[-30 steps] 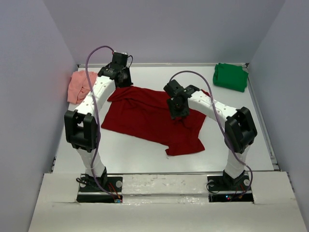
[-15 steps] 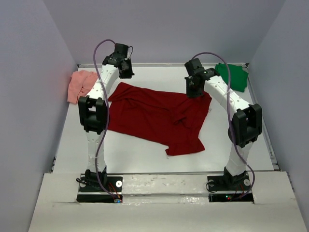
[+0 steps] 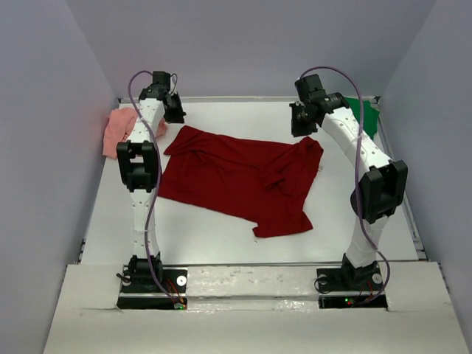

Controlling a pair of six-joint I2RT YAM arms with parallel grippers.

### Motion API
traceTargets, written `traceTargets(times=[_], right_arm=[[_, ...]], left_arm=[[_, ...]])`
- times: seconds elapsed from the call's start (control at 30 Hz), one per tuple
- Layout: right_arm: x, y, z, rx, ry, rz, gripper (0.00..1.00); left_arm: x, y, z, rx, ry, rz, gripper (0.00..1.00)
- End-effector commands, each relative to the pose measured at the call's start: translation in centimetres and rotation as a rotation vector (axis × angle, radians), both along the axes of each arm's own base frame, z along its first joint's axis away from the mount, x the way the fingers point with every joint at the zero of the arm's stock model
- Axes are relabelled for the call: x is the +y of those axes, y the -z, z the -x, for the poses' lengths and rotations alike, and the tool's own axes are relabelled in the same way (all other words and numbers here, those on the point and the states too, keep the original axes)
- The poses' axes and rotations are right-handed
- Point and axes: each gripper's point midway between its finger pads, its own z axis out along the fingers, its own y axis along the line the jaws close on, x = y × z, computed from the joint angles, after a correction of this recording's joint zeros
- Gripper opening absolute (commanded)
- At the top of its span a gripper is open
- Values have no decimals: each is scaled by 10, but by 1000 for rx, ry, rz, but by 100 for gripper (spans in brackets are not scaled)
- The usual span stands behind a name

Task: Fold and stack the t-shirts
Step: Fold the flattened tshirt in 1/3 of the way

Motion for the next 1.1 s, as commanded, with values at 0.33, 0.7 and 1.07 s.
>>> traceTargets(times=[0.33, 0.7, 1.07], right_arm=[[3, -34, 5, -62, -26, -33, 0], [1, -55, 3, -101, -25, -28, 0], [3, -63, 7, -118, -32, -52, 0]], left_arm=[[-35, -14, 4, -37, 141, 179, 0], [-24, 34, 20, 96, 91, 124, 0], [5, 80, 31, 217, -1, -19, 0]])
